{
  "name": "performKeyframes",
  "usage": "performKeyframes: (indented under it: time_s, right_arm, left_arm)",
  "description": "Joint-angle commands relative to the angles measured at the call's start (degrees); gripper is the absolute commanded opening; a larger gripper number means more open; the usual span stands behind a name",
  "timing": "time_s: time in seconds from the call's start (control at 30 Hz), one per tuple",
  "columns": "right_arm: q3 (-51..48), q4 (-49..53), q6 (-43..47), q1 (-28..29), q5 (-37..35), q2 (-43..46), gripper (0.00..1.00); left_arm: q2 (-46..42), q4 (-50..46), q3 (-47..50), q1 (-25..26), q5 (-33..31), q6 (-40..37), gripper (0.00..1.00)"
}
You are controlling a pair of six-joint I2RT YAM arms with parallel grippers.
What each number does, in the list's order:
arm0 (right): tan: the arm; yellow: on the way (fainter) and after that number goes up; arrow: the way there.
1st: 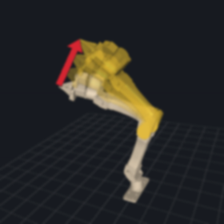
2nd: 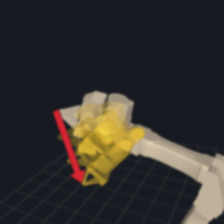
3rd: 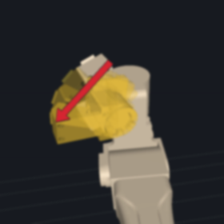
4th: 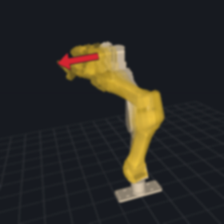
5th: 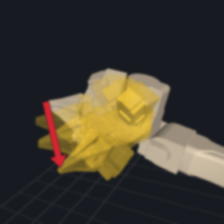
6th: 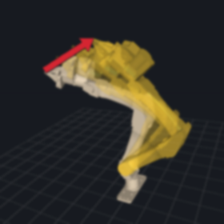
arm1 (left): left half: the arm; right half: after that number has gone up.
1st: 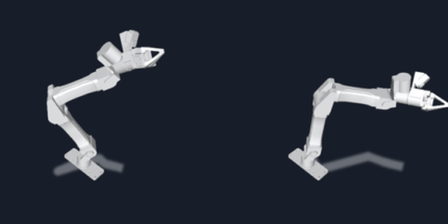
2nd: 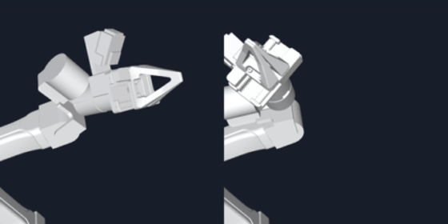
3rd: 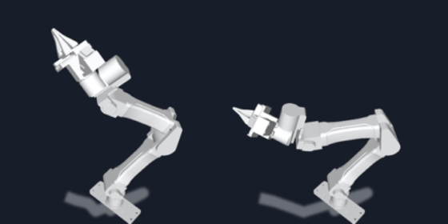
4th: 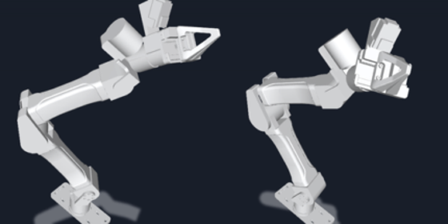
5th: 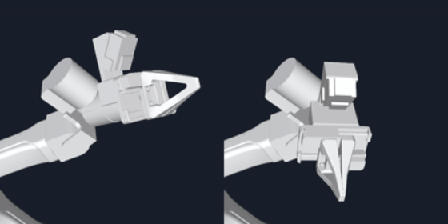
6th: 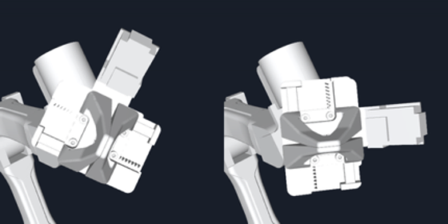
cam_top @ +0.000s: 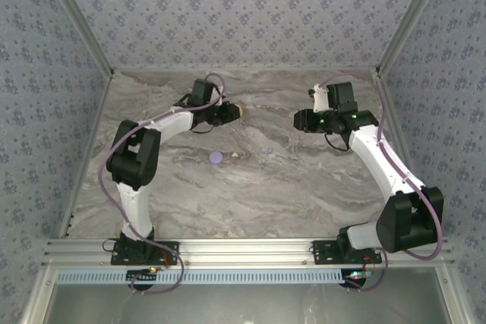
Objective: Insert wireless bluetooth earbuds into charging case
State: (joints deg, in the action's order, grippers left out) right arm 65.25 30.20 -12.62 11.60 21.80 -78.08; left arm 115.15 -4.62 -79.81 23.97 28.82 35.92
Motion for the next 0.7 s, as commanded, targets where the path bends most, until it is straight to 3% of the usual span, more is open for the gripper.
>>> performKeyframes:
  time_s: [0.0, 0.67]
  right_arm:
    - [-1.2, 1.0, -1.0, -0.4, -0.7, 1.7, 0.30]
    - [-2.4, 1.4, -1.2, -0.4, -1.0, 1.8, 0.31]
  left_arm:
    - [3.1, -5.7, -4.7, -1.0, -0.9, 1.7, 0.22]
    - [16.0, -19.0, -19.7, -3.0, -3.5, -0.5, 0.24]
